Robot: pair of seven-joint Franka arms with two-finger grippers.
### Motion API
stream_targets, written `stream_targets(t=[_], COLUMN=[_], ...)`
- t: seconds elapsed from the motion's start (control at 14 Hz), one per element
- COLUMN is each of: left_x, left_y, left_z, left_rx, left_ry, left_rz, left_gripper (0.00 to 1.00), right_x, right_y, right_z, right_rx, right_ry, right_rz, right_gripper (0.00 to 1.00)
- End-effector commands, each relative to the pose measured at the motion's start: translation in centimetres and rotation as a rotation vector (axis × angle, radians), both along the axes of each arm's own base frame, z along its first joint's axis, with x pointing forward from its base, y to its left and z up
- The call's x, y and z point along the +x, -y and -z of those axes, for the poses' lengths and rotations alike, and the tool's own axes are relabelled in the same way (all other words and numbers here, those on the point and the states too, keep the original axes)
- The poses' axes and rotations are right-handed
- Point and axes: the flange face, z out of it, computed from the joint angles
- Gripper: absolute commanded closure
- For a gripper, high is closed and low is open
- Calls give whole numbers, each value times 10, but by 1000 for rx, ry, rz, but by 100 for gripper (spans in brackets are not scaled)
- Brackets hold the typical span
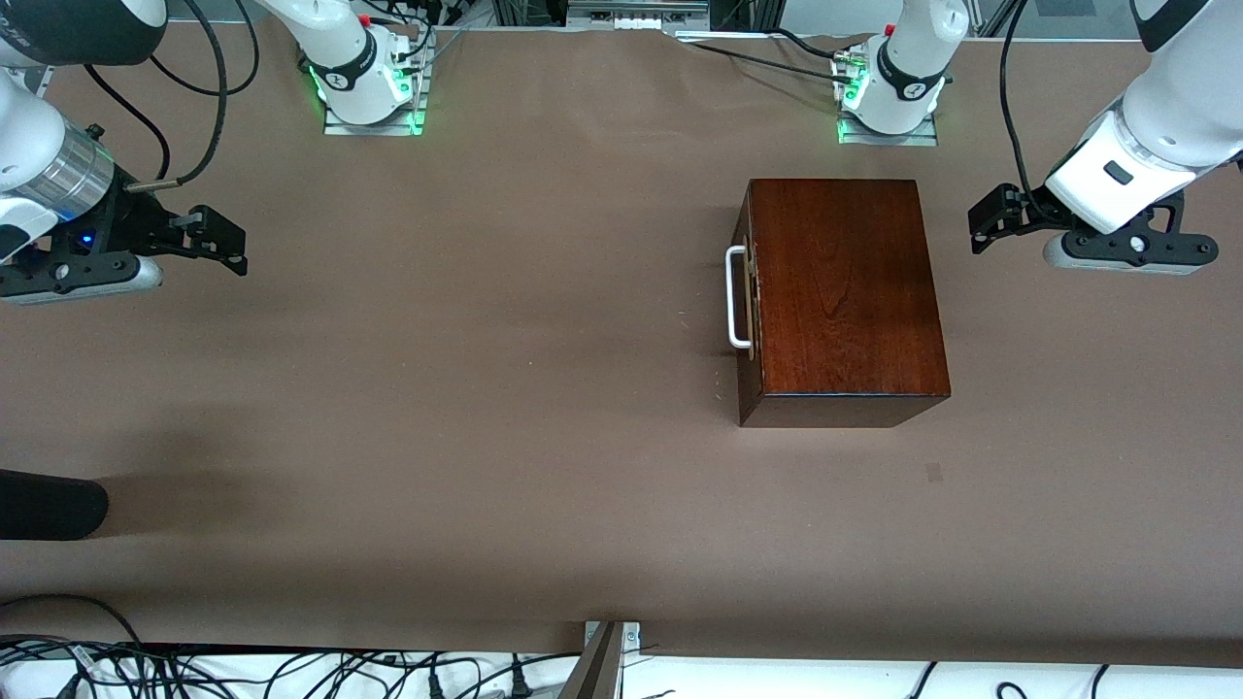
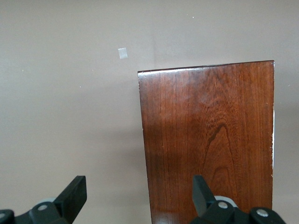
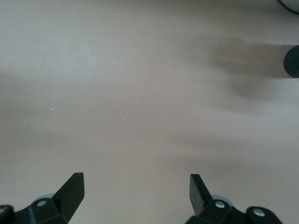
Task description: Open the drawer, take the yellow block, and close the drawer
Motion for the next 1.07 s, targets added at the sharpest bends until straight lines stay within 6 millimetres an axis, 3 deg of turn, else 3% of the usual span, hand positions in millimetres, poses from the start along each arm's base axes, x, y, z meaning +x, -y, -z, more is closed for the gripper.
stream_targets(t=[0.0,0.5,0.79,1.0], left_x=[3,-3,9,16], left_y=[1,2,7,4], left_z=[-7,-5,-11,8], left_rx=[0,6,-17,0], left_ry=[-5,-49,-83,-133], left_rz=[-8,-9,-2,2], left_gripper=[0,0,0,0], right_x=[-1,-1,-1,-1], right_y=[-2,-3,-3,-3], right_z=[-5,-5,-5,-5], right_rx=[18,18,18,18], right_ry=[-6,-6,-6,-6], right_rz=[13,11,11,11], right_gripper=[0,0,0,0])
